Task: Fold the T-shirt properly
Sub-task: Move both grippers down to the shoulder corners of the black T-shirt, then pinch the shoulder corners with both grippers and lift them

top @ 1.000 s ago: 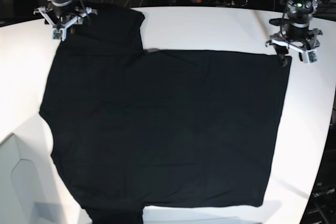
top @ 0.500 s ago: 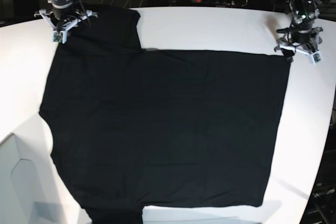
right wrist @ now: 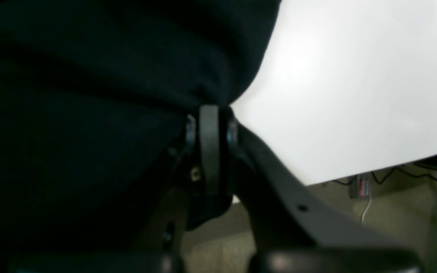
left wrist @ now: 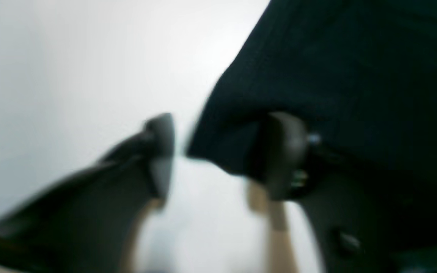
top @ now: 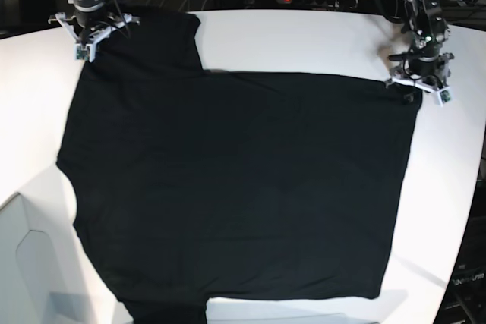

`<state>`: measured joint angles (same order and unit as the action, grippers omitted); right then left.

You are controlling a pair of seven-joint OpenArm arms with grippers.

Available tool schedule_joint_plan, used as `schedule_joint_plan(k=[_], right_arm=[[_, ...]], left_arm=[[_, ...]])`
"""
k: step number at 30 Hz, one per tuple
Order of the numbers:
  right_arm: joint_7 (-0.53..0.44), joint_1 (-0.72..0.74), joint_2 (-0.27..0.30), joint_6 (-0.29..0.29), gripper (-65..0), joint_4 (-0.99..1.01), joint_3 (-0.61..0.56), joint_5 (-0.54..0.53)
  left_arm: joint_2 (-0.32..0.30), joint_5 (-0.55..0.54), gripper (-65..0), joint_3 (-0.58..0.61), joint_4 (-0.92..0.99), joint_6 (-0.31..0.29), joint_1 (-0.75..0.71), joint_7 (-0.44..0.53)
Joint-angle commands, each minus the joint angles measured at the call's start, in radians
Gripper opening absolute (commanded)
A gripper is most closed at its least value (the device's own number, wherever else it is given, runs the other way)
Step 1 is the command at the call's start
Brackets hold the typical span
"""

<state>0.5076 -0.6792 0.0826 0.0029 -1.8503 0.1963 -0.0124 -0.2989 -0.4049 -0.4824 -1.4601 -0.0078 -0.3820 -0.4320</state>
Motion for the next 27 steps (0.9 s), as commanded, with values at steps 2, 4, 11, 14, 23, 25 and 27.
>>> schedule_joint_plan(k=[2,4,11,14,23,25,27], right_arm=[[0.043,-0.017,0.004,0.004,-65.0,-0.004,0.005,0.005],[0.043,-0.017,0.004,0.004,-65.0,-0.007,0.005,0.005],[0.035,-0.017,0.004,0.004,-65.0,-0.073,0.005,0.005],[0.035,-0.009,0.004,0.004,-65.0,-0.119,0.005,0.005],[0.033,0.052,0.003,0.004,-65.0,-0.173,0.007,0.005],[0.033,0.077,0.003,0.004,-65.0,-0.173,0.007,0.005],[0.033,0.109,0.004,0.004,-65.0,-0.173,0.009,0.005]], left_arm=[[-0.009,0.005,-46.7,-0.005,-0.001,0.001,-0.008,-0.035],[-0.009,0.005,-59.5,-0.009,-0.003,0.001,-0.008,-0.035],[-0.007,0.005,-65.0,-0.014,-0.058,0.001,-0.031,-0.037],[-0.007,0.005,-65.0,-0.016,-0.136,0.001,-0.064,-0.037],[0.022,0.005,-65.0,-0.108,-0.279,0.002,-0.094,-0.044],[0.019,0.005,-65.0,-0.114,-0.282,0.002,-0.087,-0.044],[0.016,0.005,-65.0,-0.114,-0.276,0.002,-0.084,-0.044]])
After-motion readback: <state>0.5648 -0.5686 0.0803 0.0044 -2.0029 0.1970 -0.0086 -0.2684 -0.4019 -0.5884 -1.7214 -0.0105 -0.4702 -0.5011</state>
